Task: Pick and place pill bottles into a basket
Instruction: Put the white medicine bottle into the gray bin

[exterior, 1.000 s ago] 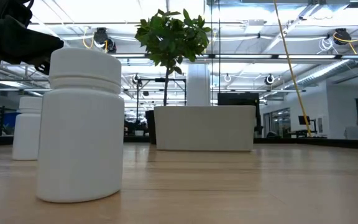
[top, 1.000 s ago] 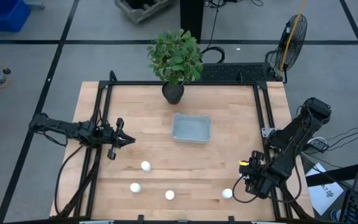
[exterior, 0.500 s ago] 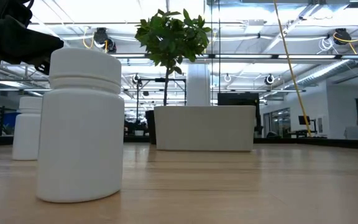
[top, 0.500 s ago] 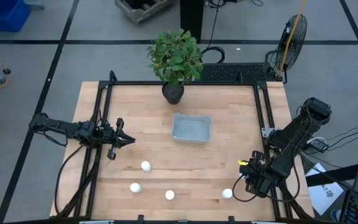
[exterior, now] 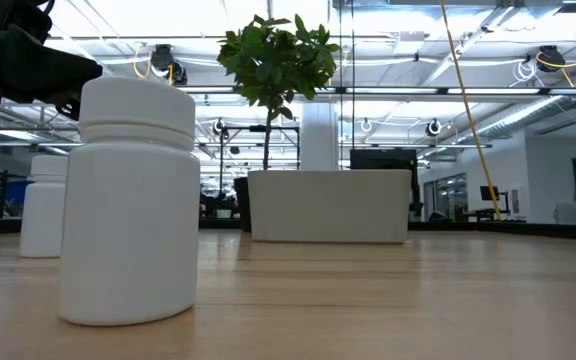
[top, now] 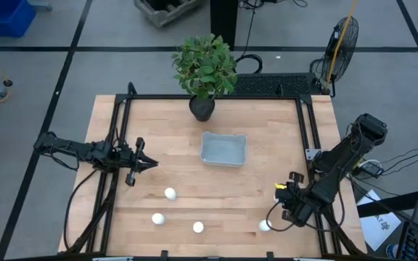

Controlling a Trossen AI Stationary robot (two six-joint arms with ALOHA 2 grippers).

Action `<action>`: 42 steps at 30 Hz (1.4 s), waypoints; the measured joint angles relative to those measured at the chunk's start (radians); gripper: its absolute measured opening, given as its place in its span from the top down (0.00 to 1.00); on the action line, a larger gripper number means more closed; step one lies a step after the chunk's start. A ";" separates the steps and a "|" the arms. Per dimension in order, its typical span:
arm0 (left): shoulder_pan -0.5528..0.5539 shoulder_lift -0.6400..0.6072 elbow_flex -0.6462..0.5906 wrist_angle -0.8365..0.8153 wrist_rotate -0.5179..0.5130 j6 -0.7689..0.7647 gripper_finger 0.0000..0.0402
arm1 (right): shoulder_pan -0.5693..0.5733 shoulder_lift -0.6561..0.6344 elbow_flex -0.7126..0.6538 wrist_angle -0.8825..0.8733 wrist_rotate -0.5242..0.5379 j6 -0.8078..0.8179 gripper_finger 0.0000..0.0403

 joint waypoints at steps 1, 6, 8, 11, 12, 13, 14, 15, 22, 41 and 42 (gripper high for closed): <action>0.000 0.000 0.000 0.000 0.000 0.000 0.91 | -0.016 0.000 0.000 0.003 0.008 -0.021 0.63; 0.000 0.000 0.000 0.000 0.000 0.000 0.91 | -0.101 -0.019 0.000 0.018 0.085 -0.149 0.63; 0.000 0.000 0.000 0.000 0.000 0.000 0.91 | -0.139 -0.040 0.000 0.037 0.115 -0.212 0.63; 0.000 0.000 0.000 0.000 0.000 0.000 0.91 | -0.200 -0.083 0.000 0.078 0.159 -0.319 0.63; 0.000 0.000 0.000 0.000 0.000 0.000 0.91 | -0.223 -0.100 0.000 0.096 0.164 -0.360 0.63; 0.000 0.000 0.000 0.000 0.000 0.000 0.91 | -0.246 -0.116 0.000 0.115 0.168 -0.403 0.63; 0.000 0.000 0.000 0.000 0.000 0.000 0.91 | -0.268 -0.134 0.000 0.135 0.176 -0.443 0.63; 0.000 0.000 0.000 0.000 0.000 0.000 0.91 | -0.291 -0.151 0.000 0.156 0.187 -0.480 0.63; 0.000 0.000 0.000 0.000 0.000 0.000 0.91 | -0.457 -0.215 0.000 0.354 0.215 -0.770 0.63; 0.000 0.000 0.000 0.000 0.000 0.000 0.91 | -0.907 -0.114 0.072 0.552 -0.158 -1.104 0.63; 0.000 0.000 0.000 0.000 0.000 0.000 0.91 | -0.919 -0.085 0.098 0.530 -0.170 -1.104 0.63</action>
